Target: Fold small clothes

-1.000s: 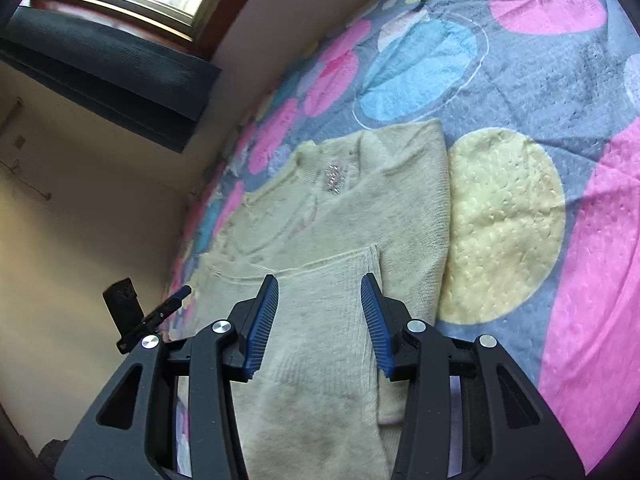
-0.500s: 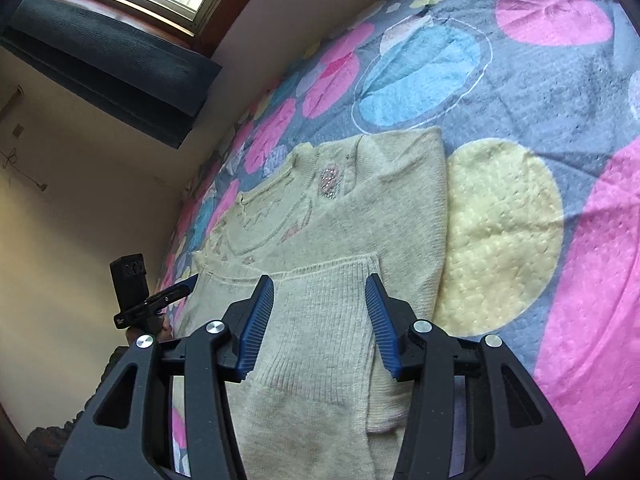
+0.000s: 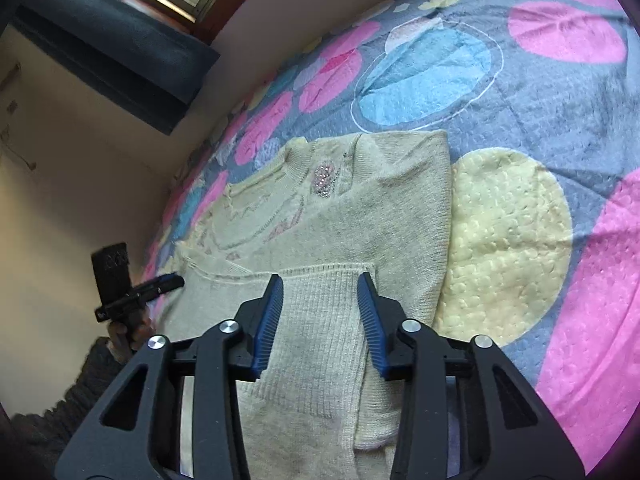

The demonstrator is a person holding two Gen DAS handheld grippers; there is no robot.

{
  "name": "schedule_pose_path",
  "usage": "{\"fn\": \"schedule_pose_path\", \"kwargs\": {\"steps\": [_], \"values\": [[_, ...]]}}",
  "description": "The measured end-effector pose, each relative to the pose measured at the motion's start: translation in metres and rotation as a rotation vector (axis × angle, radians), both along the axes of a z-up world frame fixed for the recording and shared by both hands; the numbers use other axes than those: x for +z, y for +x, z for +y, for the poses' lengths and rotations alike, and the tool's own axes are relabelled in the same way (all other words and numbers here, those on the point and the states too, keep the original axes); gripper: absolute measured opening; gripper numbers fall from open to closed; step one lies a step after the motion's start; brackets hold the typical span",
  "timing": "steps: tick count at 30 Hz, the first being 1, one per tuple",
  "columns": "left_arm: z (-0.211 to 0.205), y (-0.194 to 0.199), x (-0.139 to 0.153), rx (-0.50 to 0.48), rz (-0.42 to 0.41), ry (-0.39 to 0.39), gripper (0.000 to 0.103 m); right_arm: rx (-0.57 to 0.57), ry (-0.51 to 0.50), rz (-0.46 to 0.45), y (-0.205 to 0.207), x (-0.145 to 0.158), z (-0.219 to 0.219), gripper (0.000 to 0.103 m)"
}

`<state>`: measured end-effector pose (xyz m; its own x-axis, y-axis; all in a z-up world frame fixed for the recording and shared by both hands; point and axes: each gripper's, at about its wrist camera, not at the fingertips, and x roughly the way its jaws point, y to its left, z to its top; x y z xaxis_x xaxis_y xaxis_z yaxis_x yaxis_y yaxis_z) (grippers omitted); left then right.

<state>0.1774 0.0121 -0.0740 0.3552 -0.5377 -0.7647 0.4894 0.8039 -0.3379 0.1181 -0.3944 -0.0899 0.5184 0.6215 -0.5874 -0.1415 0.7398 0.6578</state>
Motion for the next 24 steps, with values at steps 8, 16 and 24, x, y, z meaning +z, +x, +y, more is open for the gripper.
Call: {"fn": "schedule_pose_path", "kwargs": {"steps": [8,16,24], "values": [[0.001,0.001,-0.001,0.008,-0.007,-0.007,0.043,-0.032,-0.013,0.031,0.003,-0.006,-0.007,0.034],[-0.004,-0.012,0.006,0.035,-0.105,0.065,0.010,-0.041,-0.157,-0.064,-0.012,0.010,0.009,0.004],[0.009,-0.037,0.027,0.118,-0.213,0.056,0.005,-0.057,-0.207,-0.172,-0.042,0.039,0.024,0.004]]}}
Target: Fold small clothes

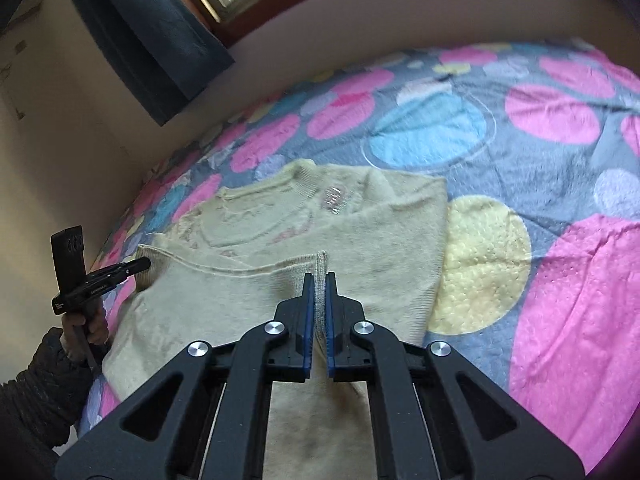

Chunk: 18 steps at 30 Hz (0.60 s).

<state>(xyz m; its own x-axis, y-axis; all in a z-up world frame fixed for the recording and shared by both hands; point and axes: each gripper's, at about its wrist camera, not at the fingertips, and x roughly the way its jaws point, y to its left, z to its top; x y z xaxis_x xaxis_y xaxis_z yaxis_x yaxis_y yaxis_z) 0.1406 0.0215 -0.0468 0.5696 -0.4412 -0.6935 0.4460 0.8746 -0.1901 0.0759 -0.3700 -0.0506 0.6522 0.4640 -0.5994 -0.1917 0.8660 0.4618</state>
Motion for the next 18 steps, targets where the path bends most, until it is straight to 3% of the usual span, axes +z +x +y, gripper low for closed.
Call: {"fn": "schedule_pose_path", "kwargs": {"steps": [4,12,18], "values": [[0.003,0.008,0.010,0.022,-0.016,-0.014,0.005,-0.002,-0.012,-0.035,0.004,0.014,0.006,0.004],[0.001,0.051,0.035,0.079,-0.079,0.007,0.005,-0.023,-0.006,-0.103,0.055,0.047,0.005,0.004],[0.000,0.104,0.030,0.143,-0.083,0.049,0.005,-0.080,0.019,-0.090,0.109,0.042,-0.005,0.004]]}}
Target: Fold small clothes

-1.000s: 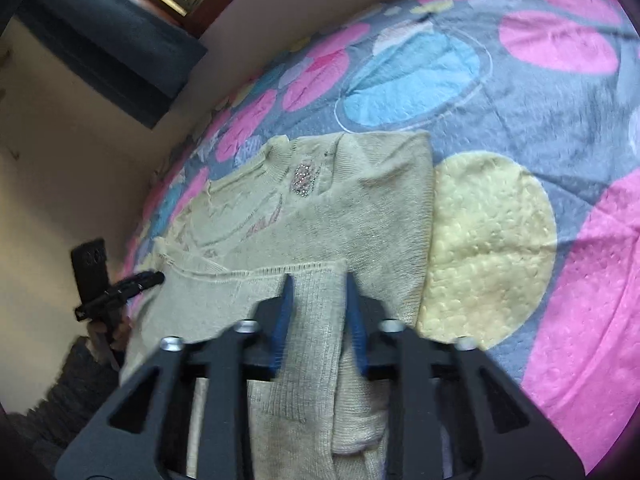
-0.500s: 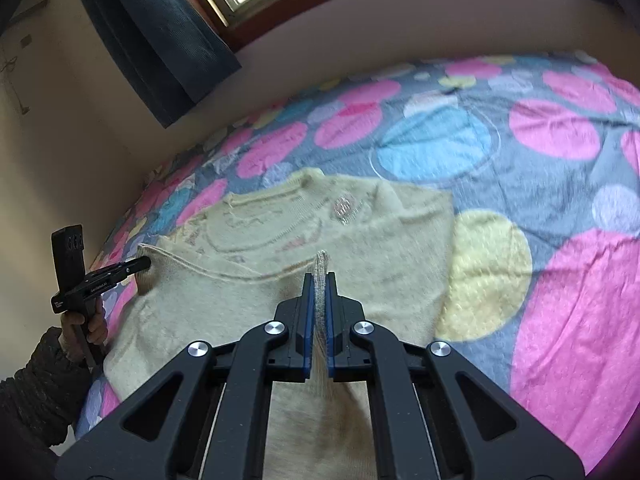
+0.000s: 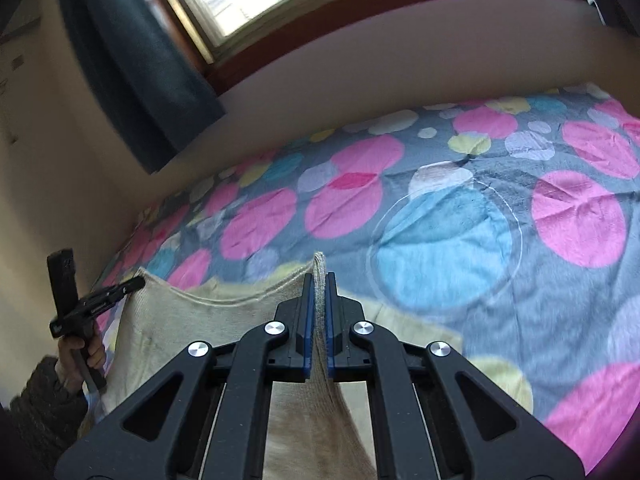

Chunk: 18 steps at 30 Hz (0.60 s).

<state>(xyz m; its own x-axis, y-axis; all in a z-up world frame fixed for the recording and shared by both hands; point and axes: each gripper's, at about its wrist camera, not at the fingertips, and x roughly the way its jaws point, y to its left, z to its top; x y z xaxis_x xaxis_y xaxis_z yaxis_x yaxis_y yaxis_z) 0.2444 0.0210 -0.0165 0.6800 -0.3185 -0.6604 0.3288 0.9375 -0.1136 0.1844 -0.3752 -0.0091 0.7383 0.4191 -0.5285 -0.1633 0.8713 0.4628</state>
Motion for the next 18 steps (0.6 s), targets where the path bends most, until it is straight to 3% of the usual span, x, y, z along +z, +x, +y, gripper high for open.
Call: {"fn": "schedule_pose_path", "kwargs": {"steps": [5,11,15,18], "values": [[-0.007,0.032,-0.029,0.029,0.056,0.050,0.005,-0.050,0.037,0.096,0.044,-0.035,-0.010,0.004],[-0.009,0.044,-0.059,0.053,0.130,0.089,0.005,-0.078,0.097,0.224,0.063,-0.085,-0.022,0.004],[-0.009,0.045,-0.064,0.059,0.148,0.099,0.005,-0.083,0.171,0.263,0.064,-0.099,-0.030,0.004],[-0.012,0.047,-0.065,0.060,0.158,0.115,0.005,-0.084,0.168,0.269,0.065,-0.097,-0.029,0.004]]}}
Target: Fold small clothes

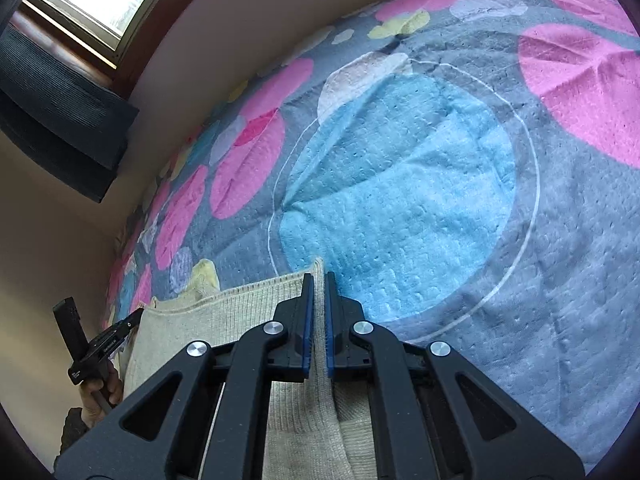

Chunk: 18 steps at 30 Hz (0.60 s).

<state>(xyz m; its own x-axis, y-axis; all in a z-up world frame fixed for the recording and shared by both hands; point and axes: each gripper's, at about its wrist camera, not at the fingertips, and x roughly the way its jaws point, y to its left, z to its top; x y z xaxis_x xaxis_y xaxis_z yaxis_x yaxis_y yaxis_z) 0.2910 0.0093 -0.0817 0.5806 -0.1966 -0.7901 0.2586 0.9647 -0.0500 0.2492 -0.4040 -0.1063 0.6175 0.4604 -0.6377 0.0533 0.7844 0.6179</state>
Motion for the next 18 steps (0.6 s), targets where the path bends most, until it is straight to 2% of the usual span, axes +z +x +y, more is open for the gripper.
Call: {"fn": "schedule_pose_path", "kwargs": {"steps": [4,12,14,15,17,18], "values": [[-0.001,0.001,0.002,0.002,0.007,0.012,0.008,-0.012,0.005,0.009,-0.002,0.003,0.000,0.005],[0.003,-0.015,0.017,0.038,-0.003,0.028,0.011,-0.070,0.033,0.013,-0.035,0.015,-0.020,0.017],[0.003,-0.025,0.023,0.039,-0.007,0.036,0.014,-0.064,0.027,0.000,-0.050,0.023,-0.020,0.024],[0.004,-0.033,0.027,0.040,-0.013,0.038,0.017,-0.062,0.021,-0.004,-0.058,0.027,-0.019,0.026],[0.004,-0.053,0.035,0.039,-0.031,0.027,0.042,-0.049,0.027,-0.016,-0.077,0.034,-0.016,0.031],[0.005,-0.060,0.038,0.043,-0.040,0.022,0.048,-0.039,0.035,-0.022,-0.086,0.037,-0.013,0.032]]}}
